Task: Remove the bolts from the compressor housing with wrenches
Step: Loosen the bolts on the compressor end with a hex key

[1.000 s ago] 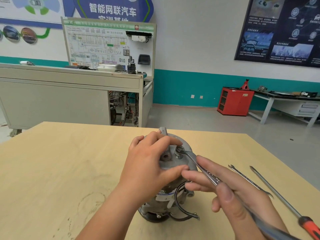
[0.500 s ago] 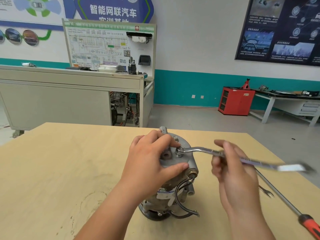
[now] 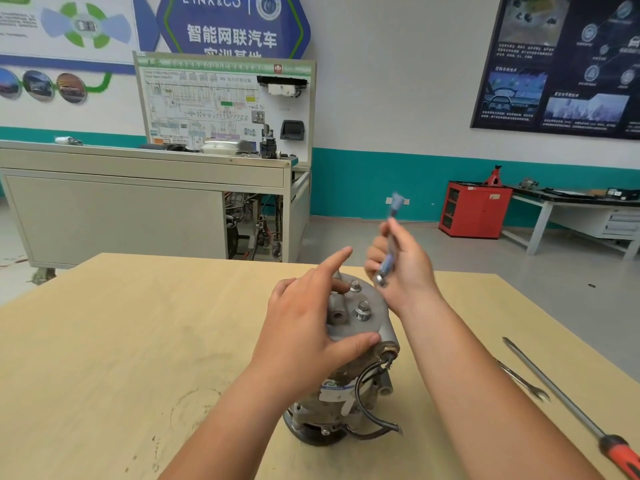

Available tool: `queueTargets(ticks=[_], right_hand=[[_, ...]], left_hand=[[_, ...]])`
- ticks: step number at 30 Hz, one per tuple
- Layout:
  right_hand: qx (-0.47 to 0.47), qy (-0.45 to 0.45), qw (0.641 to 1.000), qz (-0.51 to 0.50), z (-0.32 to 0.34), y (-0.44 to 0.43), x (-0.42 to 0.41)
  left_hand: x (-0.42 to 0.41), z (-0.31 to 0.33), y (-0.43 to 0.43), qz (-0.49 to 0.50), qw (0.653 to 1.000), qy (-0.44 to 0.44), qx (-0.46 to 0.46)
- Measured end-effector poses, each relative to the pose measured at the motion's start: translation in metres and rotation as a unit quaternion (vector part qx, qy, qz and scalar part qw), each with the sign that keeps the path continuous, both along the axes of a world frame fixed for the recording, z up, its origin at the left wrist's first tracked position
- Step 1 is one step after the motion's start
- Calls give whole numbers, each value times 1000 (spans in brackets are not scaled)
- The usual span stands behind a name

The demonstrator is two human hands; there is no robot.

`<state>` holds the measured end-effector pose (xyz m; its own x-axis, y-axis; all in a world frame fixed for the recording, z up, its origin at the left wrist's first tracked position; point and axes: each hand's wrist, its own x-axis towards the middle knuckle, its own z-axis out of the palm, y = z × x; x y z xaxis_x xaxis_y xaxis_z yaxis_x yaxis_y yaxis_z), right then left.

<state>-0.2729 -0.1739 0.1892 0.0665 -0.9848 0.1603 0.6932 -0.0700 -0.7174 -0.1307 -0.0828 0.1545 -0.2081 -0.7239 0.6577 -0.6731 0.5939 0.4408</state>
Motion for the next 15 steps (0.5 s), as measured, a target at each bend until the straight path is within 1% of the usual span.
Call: queueTargets(ticks=[1,2,3,5,7,9,12,14,15], right_hand=[[27,-67,997,-36,-5,4,-7],[47,-110,990,-73,-8,10,-15],[59,-135,984,-103,-11,17,-22],[62,-144,976,-150,-17,34,-35],[36,-116,972,-202,-21,58,-46],[-30,-74,972,-223,-23,86,-52],[-137,-7,975,-173,-26,126,-49],[-165,49,971,-165,-26,146,-45],[-166,95,968,-160,-24,152,-43]], left_hand=[[0,0,0,1,1000,1,0],[-1,-1,-1,4,1000,-2,-2],[0,-1,-1,6,1000,-6,-4],[0,-2,-2,9,1000,-16,-9],[1,-3,-3,10,1000,-19,-15],[1,-4,-3,10,1000,-20,-19],[0,-4,-3,11,1000,-17,-21],[0,-5,-3,9,1000,-10,-20],[0,-5,-3,8,1000,-8,-20]])
